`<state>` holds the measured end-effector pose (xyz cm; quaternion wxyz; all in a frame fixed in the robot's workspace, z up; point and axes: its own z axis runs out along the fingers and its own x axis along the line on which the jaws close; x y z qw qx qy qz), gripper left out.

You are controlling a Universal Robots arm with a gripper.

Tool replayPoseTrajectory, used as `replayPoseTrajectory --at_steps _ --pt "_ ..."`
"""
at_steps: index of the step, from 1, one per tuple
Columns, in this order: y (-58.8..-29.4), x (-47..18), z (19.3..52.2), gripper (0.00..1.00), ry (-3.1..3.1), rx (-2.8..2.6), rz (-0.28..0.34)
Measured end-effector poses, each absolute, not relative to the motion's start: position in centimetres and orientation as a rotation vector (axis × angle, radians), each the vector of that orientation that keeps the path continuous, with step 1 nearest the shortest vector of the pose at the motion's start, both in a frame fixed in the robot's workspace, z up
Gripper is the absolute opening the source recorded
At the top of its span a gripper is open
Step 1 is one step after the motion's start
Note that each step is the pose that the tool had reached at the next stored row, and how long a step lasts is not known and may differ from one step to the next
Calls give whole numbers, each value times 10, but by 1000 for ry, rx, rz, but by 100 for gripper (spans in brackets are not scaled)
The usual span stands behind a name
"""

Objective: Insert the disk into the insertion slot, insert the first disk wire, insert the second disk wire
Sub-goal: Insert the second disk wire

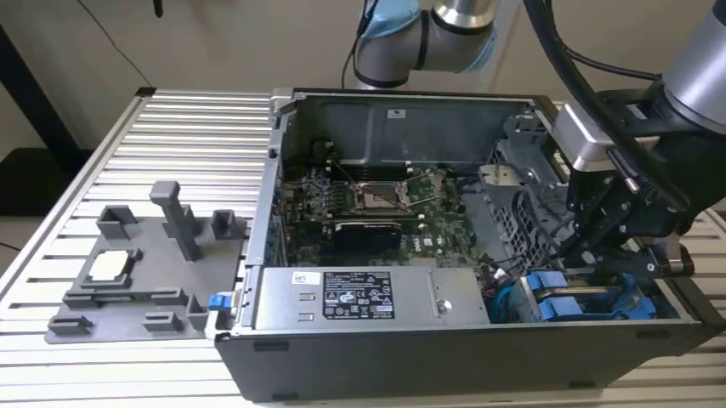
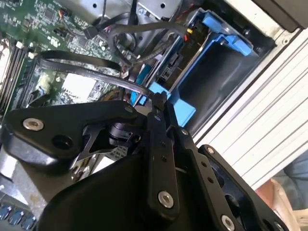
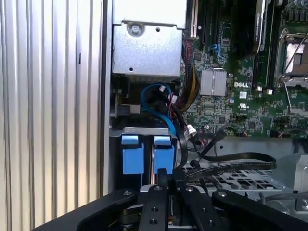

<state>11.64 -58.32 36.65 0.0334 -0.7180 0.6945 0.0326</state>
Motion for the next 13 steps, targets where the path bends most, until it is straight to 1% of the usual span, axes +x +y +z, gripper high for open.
replayPoseTrajectory --at_steps 4,13 --pt "-584 131 367 16 2151 -2221 133" --pt "-586 146 359 16 2147 -2216 152"
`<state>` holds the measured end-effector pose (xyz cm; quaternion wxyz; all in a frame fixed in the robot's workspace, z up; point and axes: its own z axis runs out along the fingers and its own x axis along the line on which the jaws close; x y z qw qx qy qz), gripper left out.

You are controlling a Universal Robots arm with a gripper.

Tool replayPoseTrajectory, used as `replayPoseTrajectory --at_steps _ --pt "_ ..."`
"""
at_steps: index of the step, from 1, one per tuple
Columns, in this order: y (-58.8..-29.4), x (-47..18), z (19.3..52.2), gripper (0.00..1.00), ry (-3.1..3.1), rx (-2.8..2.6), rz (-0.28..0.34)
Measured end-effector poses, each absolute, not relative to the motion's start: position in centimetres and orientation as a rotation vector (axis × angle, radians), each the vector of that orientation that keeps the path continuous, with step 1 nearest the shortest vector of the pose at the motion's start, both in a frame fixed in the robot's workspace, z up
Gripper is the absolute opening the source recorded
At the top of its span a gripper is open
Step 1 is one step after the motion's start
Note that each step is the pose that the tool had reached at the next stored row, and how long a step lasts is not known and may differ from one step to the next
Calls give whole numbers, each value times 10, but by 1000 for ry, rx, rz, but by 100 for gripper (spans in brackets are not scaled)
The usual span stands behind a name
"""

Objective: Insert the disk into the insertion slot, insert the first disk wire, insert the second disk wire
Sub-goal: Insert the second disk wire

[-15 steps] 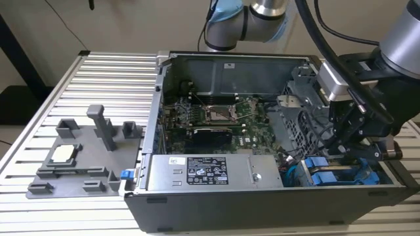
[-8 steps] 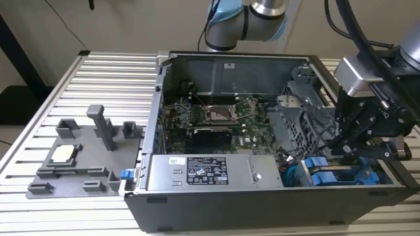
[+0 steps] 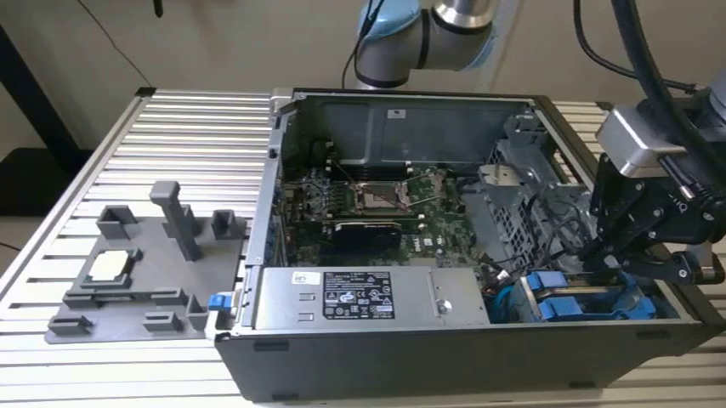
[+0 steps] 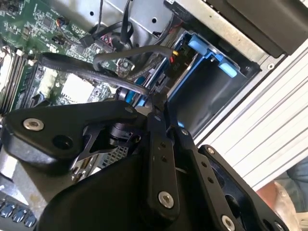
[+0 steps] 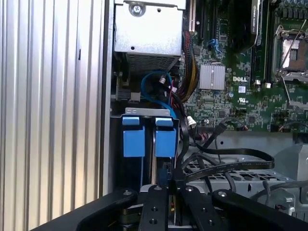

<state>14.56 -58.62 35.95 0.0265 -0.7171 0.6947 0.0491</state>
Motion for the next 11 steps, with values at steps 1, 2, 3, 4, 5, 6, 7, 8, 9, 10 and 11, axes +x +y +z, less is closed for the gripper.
replayPoseTrajectory --at_steps 1,2,3,4,5,6,7,8,9,10,11 --pt "-586 146 358 16 2146 -2214 154" --pt "-586 146 357 16 2145 -2213 155" --pt "-586 146 356 16 2146 -2213 155" --pt "-586 146 355 16 2146 -2212 155" --pt "-586 146 355 16 2146 -2212 155" --pt "-586 146 355 16 2146 -2212 155" --pt "-586 146 355 16 2146 -2212 155" --pt "-586 146 355 16 2146 -2212 155" --pt "-586 146 354 16 2146 -2211 156" --pt "-586 146 353 16 2146 -2211 155" --pt "-586 146 352 16 2146 -2211 155"
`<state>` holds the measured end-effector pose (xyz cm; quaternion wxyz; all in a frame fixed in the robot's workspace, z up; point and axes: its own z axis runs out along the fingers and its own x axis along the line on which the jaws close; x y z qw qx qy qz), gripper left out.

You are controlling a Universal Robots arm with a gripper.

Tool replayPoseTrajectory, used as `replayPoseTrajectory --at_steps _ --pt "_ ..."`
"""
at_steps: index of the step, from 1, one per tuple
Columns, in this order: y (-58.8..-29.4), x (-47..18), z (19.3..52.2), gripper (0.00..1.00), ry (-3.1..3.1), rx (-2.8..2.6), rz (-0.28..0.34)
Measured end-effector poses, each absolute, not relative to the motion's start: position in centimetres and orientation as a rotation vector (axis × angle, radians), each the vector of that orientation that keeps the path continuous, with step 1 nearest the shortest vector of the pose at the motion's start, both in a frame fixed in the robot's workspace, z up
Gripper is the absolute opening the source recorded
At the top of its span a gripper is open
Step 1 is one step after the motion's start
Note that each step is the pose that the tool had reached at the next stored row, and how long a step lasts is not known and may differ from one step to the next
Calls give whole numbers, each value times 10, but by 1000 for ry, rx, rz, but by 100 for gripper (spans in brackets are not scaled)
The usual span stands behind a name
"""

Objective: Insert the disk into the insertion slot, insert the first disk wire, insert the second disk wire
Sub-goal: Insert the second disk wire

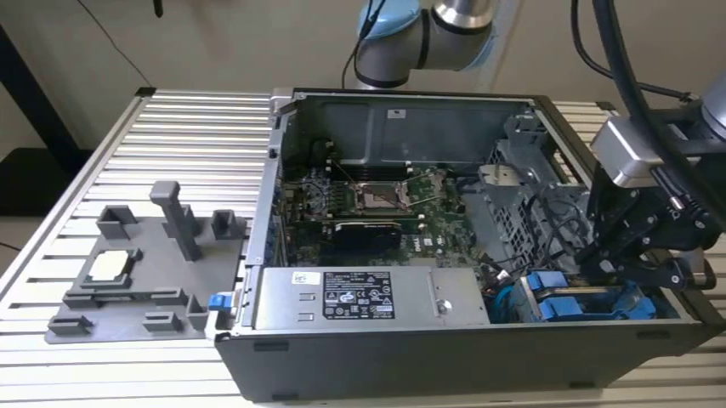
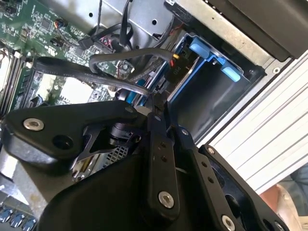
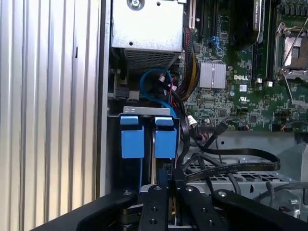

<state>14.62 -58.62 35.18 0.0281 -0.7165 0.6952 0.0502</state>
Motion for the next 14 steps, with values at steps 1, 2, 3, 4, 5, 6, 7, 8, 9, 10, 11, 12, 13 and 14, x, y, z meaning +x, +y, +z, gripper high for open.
replayPoseTrajectory --at_steps 1,2,3,4,5,6,7,8,9,10,11,12,13,14 --pt "-586 147 351 16 2145 -2211 156" --pt "-586 147 350 16 2145 -2211 157" --pt "-586 147 350 16 2144 -2210 158" --pt "-586 148 349 16 2143 -2208 161" --pt "-586 149 348 16 2143 -2206 163" --pt "-586 149 347 16 2143 -2202 166" --pt "-586 150 347 16 2144 -2198 169" --pt "-586 151 346 16 2145 -2193 172" --pt "-586 151 345 16 2147 -2188 174" --pt "-586 151 345 16 2152 -2183 174" --pt "-586 151 344 16 2157 -2177 174" --pt "-586 151 344 16 2162 -2172 173" --pt "-586 151 343 16 2166 -2168 173" --pt "-586 151 342 16 2169 -2164 173"
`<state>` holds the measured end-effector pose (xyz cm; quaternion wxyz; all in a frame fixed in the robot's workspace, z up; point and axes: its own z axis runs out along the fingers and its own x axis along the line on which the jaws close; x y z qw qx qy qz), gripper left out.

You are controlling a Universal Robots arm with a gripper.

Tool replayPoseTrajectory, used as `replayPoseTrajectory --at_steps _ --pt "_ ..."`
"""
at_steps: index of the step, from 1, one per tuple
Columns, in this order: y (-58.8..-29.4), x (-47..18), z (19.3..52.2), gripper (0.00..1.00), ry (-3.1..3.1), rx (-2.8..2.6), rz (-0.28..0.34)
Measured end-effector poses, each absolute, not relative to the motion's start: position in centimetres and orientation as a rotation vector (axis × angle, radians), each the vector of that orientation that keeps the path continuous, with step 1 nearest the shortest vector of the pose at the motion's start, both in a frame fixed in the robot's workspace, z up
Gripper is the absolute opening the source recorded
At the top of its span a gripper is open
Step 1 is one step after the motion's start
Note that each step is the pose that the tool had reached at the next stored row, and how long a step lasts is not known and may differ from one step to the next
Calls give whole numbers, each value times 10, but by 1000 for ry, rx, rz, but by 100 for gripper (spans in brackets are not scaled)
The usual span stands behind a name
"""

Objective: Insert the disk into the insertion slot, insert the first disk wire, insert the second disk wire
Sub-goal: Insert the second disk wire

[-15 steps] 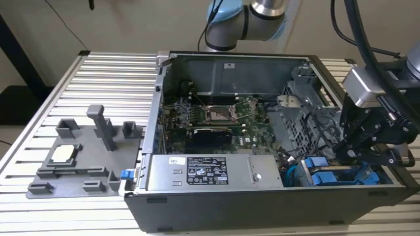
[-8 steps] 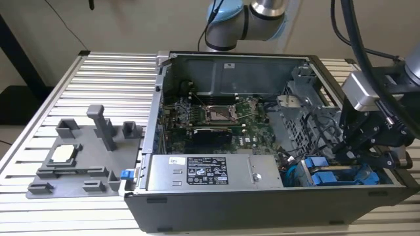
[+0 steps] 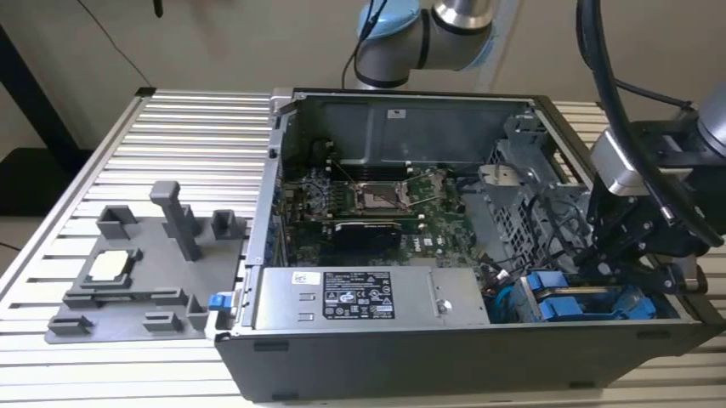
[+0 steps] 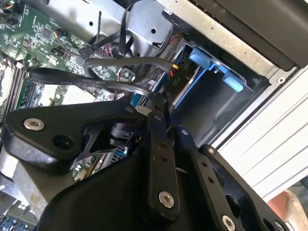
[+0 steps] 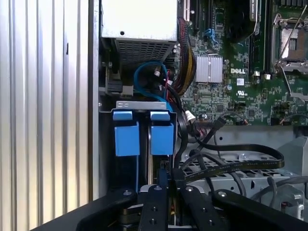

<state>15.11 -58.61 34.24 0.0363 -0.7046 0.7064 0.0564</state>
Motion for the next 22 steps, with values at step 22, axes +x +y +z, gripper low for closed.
replayPoseTrajectory --at_steps 22 --pt "-586 152 334 24 2185 -2147 172"
